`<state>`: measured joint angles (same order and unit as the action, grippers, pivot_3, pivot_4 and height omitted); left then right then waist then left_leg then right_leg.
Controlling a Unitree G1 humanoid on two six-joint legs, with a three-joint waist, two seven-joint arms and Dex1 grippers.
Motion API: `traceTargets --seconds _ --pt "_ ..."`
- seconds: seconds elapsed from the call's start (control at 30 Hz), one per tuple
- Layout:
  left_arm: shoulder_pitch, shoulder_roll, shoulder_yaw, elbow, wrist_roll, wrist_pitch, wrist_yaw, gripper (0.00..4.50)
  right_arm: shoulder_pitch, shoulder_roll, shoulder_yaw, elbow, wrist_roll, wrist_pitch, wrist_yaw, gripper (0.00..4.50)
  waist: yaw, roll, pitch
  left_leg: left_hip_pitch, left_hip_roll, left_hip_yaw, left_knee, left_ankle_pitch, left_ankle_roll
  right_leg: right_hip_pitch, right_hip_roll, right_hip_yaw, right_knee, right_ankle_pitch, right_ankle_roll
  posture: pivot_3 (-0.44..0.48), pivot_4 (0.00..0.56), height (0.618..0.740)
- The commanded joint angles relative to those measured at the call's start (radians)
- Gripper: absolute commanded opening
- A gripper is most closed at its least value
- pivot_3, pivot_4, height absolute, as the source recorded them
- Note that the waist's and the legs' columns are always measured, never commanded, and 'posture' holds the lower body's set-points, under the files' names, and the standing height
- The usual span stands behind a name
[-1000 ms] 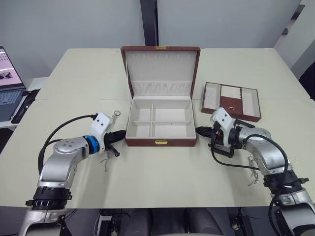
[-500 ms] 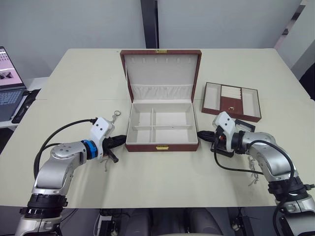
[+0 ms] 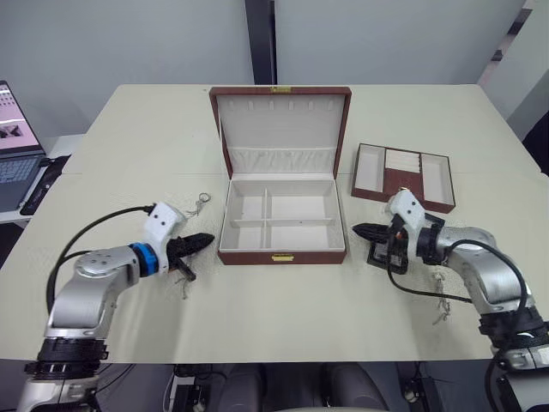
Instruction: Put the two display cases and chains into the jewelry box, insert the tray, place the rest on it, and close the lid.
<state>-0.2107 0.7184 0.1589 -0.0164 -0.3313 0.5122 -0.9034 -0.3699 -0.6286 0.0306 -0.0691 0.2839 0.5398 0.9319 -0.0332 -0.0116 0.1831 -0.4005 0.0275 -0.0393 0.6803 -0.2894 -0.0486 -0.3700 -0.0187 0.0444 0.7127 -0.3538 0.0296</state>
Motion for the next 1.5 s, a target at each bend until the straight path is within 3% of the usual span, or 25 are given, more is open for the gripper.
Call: traceTargets --seconds 0.03,0.1,0.47,0.53,0.8,1.5 --pt "-0.013 0.065 0.104 0.011 -0.065 0.004 -0.045 0.37 0.013 -0.069 -0.112 -0.011 0.081 -0.023 0.072 0.00 0.001 0.000 0.000 0.000 0.000 0.000 0.000 0.000 0.000 0.000 0.000 0.000 0.000 0.000 0.000 0.000 0.150 0.740" --pt "0.006 0.118 0.157 0.028 -0.083 0.009 -0.070 0.84 0.030 -0.133 -0.176 0.012 0.119 -0.031 0.126 0.56 0.001 -0.001 0.001 0.000 0.000 0.000 0.000 0.000 0.000 0.000 0.000 0.000 0.000 0.000 0.000 0.000 0.150 0.740" --pt "0.229 0.309 0.400 0.211 -0.074 -0.076 -0.173 4.44 0.119 -0.399 -0.343 0.335 0.121 -0.195 0.352 3.77 -0.003 -0.002 0.001 0.001 0.001 0.002 -0.001 0.000 0.000 0.000 0.000 0.000 -0.001 0.000 0.000 0.000 0.150 0.740" --pt "0.259 0.333 0.438 0.250 -0.071 -0.097 -0.184 4.50 0.140 -0.432 -0.343 0.391 0.104 -0.237 0.379 4.43 -0.002 -0.002 0.001 0.001 0.001 0.002 -0.001 0.000 0.000 0.000 -0.001 0.000 -0.001 0.000 0.000 0.000 0.150 0.740" --pt "0.276 0.379 0.464 0.358 -0.052 -0.156 -0.212 4.50 0.151 -0.476 -0.321 0.503 0.047 -0.334 0.419 4.48 -0.004 -0.002 0.001 0.002 0.001 0.004 -0.001 0.000 0.000 0.000 -0.001 0.001 0.000 0.000 0.000 0.000 0.150 0.740" --pt "0.244 0.358 0.451 0.366 -0.055 -0.170 -0.219 4.50 0.147 -0.461 -0.332 0.497 0.042 -0.343 0.421 4.48 -0.004 -0.002 0.001 0.002 0.001 0.005 -0.001 0.000 0.000 -0.001 -0.001 0.001 0.000 0.000 0.000 0.000 0.150 0.740"
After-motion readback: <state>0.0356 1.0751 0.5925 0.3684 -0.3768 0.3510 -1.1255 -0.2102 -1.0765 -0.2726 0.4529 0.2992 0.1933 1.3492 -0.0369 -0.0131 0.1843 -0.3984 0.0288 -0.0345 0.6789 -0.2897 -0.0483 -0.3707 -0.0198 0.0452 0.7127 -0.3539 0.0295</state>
